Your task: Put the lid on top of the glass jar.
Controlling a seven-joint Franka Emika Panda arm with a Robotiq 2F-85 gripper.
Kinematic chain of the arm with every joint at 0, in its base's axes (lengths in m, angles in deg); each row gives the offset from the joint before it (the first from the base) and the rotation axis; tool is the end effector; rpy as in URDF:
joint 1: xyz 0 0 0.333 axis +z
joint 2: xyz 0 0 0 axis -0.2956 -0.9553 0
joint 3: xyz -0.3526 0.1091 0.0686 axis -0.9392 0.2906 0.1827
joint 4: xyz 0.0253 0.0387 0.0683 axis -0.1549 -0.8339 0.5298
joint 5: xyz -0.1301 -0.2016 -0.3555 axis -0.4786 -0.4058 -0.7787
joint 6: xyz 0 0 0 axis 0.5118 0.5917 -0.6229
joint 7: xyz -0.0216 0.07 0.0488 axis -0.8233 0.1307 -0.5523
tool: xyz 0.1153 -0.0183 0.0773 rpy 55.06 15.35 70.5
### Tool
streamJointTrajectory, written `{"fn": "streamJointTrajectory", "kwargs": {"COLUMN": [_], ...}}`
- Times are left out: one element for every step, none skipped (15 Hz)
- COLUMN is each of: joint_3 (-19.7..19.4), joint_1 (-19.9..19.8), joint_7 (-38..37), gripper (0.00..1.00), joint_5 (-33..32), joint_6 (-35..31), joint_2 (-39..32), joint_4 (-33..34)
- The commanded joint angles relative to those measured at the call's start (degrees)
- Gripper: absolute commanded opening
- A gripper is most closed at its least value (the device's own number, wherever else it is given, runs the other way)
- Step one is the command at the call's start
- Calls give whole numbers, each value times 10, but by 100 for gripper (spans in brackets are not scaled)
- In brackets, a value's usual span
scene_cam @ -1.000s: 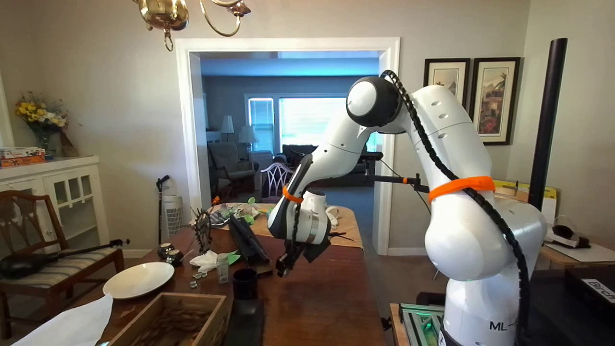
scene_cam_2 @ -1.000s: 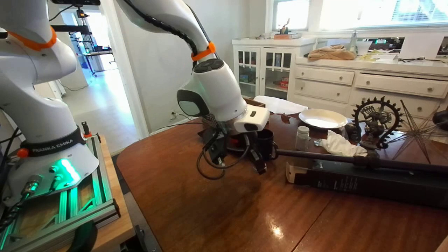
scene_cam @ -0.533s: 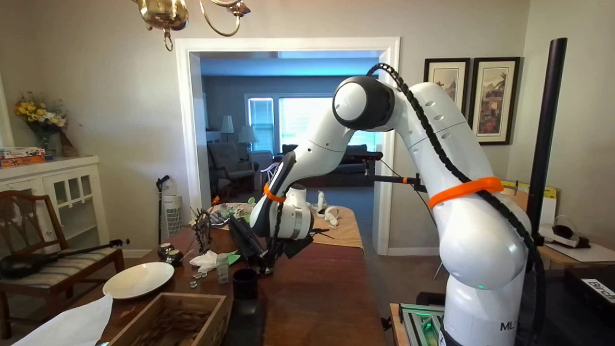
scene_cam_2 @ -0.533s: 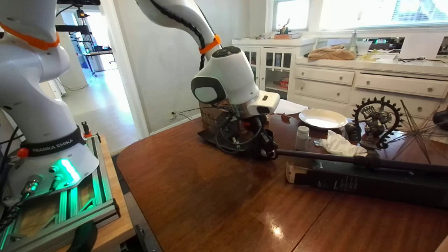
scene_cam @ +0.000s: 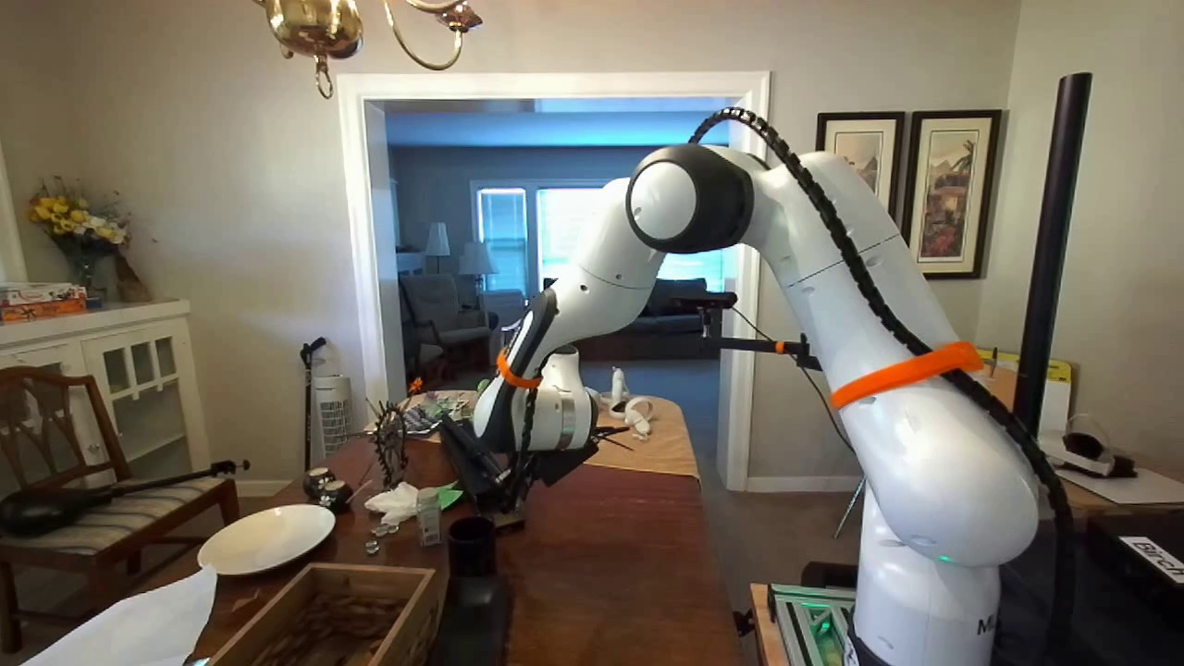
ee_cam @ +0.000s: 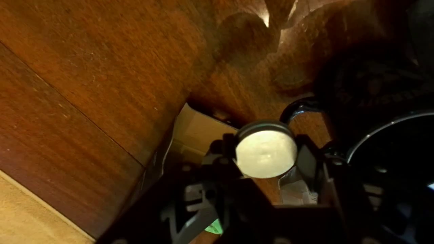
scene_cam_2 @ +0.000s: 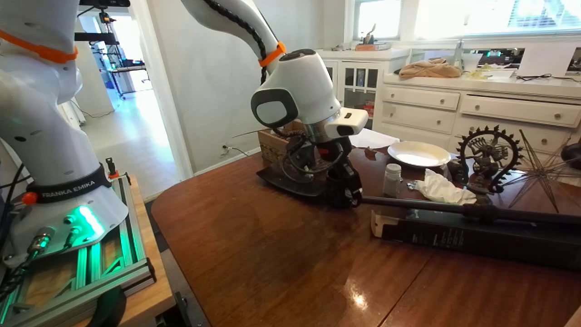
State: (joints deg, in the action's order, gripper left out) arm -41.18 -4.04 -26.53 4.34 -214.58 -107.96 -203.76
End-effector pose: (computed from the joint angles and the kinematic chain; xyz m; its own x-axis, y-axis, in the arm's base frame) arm 0.5386 -0.3504 0.1896 0.8511 -0.3587 0.3834 -0.4096 -0.9104 0.0575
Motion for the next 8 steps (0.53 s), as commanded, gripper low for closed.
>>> {"fn": "streamJointTrajectory", "kwargs": {"joint_3": [-34, -36, -28, -18, -14, -7, -3, -14], "joint_1": [32, 34, 28, 20, 16, 12, 9, 19], "joint_7": [-27, -28, -24, -20, -18, -16, -15, -11], "gripper": [22, 22, 22, 22, 22, 22, 22, 47], "joint_5": [-12, -9, -2, 6, 9, 14, 17, 6], "joint_6": [35, 43, 46, 47, 50, 52, 53, 33], "joint_2": [6, 7, 6, 4, 3, 1, -4, 2], "joint_4": [10, 15, 23, 33, 39, 49, 58, 39]}}
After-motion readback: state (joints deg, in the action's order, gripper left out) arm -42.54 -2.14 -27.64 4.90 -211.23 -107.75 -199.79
